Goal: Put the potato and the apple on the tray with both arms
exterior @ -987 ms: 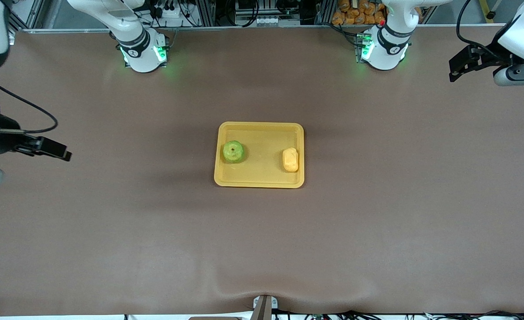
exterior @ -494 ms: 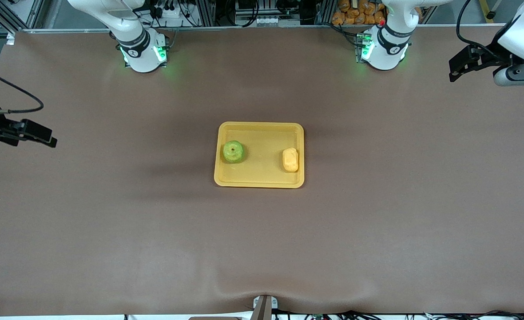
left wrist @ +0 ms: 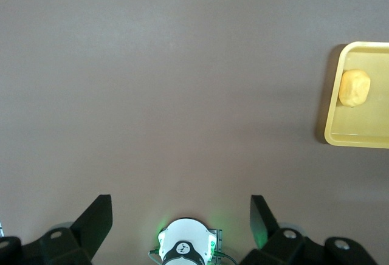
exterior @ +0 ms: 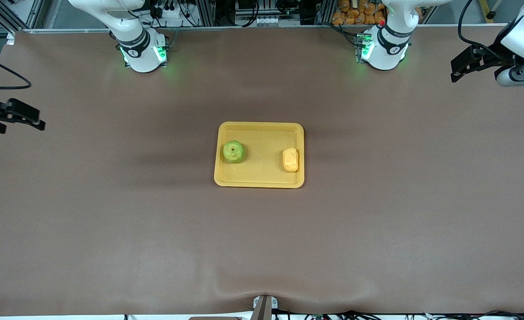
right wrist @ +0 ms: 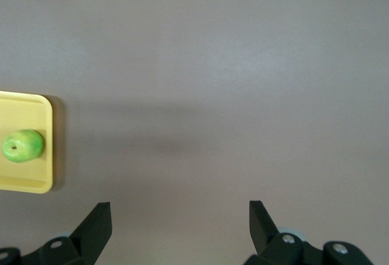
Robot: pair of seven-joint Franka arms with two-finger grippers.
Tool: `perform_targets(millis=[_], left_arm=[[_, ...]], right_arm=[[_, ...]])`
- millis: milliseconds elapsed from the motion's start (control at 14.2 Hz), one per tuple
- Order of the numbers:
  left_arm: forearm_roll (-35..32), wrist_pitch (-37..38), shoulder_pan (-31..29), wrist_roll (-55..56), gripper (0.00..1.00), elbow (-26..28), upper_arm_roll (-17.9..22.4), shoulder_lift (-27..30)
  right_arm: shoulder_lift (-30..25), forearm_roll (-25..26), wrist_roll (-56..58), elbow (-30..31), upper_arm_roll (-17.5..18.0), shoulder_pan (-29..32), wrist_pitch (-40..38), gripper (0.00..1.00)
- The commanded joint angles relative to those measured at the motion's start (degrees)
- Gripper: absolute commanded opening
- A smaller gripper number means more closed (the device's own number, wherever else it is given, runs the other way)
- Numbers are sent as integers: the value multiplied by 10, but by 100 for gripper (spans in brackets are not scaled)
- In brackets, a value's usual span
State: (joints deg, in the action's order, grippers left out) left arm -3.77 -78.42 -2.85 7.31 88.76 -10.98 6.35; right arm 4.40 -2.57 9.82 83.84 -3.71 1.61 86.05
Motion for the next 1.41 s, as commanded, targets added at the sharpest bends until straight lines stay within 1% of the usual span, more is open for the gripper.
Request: perform_targets(millis=[0,212,353,494,564,705,776,917,1340], left_arm=[[17,2,-3,29,100,20,2,17],[24,-1,-3,36,100,26,3,18],[24,-15,-3,34,100,36,3,20],[24,-28,-3,30,100,47,3,21],[24,-34,-3,26,100,51,3,24],[24,-45,-3,24,100,58,4,26],[23,-45,-3,24,100,58,3,26],[22,-48,-3,16,100,53,4,25],[23,-47,-7,6,100,43,6,22]], right_arm=[[-16,5,19,0,8,21,3,100],[-16,5,13,-17,14,16,3,100],[-16,5,-49,-19,15,-2,-6,100],[-16,5,-61,-23,16,-3,-7,100],[-16,13,-60,-23,16,-8,-8,100],[-16,56,-60,-25,16,-34,-7,100],[-16,61,-60,-31,16,-36,-7,100],[-15,60,-60,-42,14,-35,-6,100],[-13,54,-60,-36,13,-35,-17,100]])
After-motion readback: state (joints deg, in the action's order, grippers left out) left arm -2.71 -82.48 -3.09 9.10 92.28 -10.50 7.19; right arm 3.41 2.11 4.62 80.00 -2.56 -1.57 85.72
